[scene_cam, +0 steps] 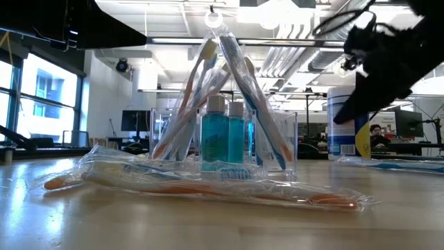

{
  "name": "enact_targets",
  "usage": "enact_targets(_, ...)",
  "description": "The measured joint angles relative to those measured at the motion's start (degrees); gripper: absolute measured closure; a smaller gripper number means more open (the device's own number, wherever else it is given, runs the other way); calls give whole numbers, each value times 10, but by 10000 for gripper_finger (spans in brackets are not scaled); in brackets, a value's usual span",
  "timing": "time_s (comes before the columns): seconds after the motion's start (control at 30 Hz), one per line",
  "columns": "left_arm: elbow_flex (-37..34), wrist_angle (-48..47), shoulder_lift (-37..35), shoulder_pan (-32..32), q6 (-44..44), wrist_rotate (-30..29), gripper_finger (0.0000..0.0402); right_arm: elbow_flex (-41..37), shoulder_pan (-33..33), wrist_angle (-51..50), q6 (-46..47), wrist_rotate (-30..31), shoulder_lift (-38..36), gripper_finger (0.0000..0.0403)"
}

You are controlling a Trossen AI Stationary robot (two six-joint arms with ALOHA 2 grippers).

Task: Pick & Place toothbrushing station
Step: Put the blue toothbrush into the transparent organizer

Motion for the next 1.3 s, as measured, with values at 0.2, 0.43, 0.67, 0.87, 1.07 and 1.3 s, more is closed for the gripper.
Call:
enact_targets(0.2,0,0,0,0,0,0,258,0,-37,-88,124,-35,0,250)
enact_targets(0.43,0,0,0,0,-1,0,258,0,-76,-146,205,-50,0,250)
enact_targets(0.67,0,0,0,0,-7,2,258,0,-94,-172,259,-52,6,250)
enact_targets(0.87,0,-2,0,0,-8,45,258,0,-114,-204,294,-64,14,250)
enact_targets(1.07,0,-41,0,0,-40,60,258,0,-127,-249,324,-53,24,250)
enact_targets(1.3,0,-70,0,2,-75,167,258,0,-132,-236,321,-56,63,250)
